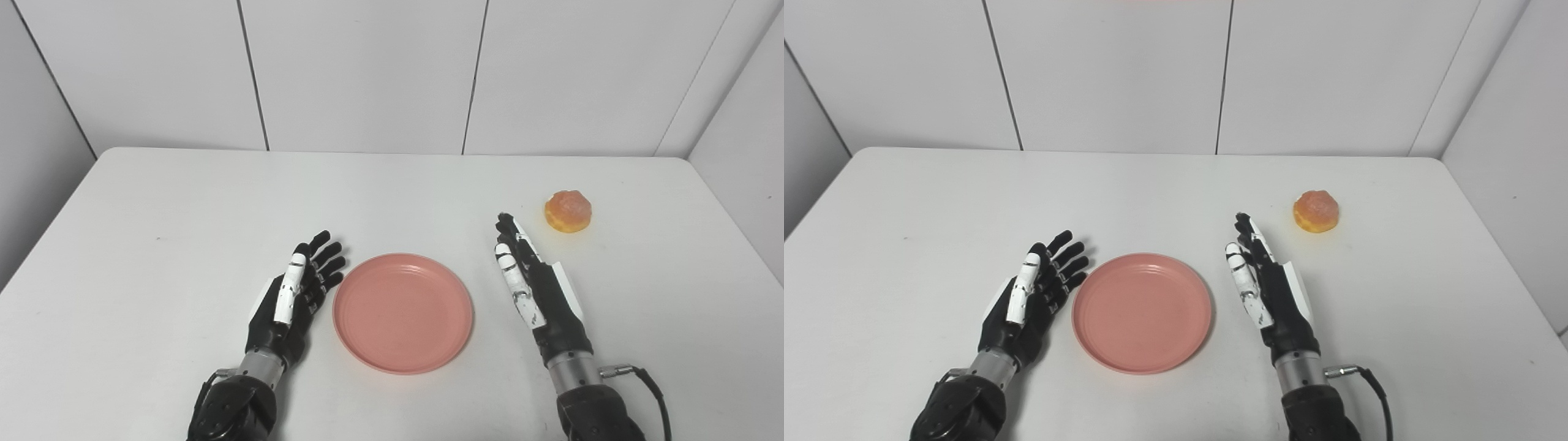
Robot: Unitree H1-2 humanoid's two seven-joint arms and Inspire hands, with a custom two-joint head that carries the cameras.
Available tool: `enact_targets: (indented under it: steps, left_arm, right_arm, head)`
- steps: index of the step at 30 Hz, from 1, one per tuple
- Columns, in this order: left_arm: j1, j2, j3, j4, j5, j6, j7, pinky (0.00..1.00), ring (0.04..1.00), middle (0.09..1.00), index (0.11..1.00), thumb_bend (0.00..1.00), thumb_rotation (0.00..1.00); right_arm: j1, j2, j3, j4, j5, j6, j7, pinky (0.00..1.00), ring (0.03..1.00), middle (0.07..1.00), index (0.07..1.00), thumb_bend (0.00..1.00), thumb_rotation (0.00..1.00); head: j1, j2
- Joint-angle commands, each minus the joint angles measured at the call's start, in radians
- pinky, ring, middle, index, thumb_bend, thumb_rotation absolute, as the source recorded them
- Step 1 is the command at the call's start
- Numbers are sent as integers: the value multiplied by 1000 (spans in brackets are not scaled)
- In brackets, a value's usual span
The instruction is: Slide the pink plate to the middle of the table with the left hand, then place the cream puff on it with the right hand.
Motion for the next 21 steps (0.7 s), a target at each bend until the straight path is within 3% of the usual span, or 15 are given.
enact_targets:
  steps: [1, 3, 8, 14, 21]
  left_arm:
    - [10, 13, 6, 5, 15, -41, -2, 919, 902, 912, 904, 431, 1000]
    - [15, 17, 9, 12, 15, -63, -5, 920, 903, 910, 901, 438, 1000]
    - [28, 31, 10, 30, 15, -110, -15, 923, 908, 911, 901, 462, 1000]
    - [36, 39, 18, 62, 0, -156, -26, 927, 911, 916, 904, 471, 1000]
    - [49, 42, 35, 82, -14, -171, -37, 936, 915, 913, 904, 482, 1000]
  right_arm:
    - [-56, -16, -7, -33, -12, -24, -9, 846, 912, 932, 936, 208, 1000]
    - [-77, -40, -15, -28, -20, -50, -12, 861, 910, 924, 929, 239, 1000]
    - [-114, -54, -40, -61, -22, 24, -6, 887, 912, 927, 935, 301, 1000]
    - [-164, -94, -51, -61, -71, 28, -7, 844, 877, 904, 923, 337, 1000]
    - [-269, -178, -56, -32, -151, 59, 19, 803, 875, 906, 910, 488, 999]
  head:
    - [-10, -2]
    - [-20, -7]
    - [-55, -32]
    - [-83, -62]
    - [-105, -75]
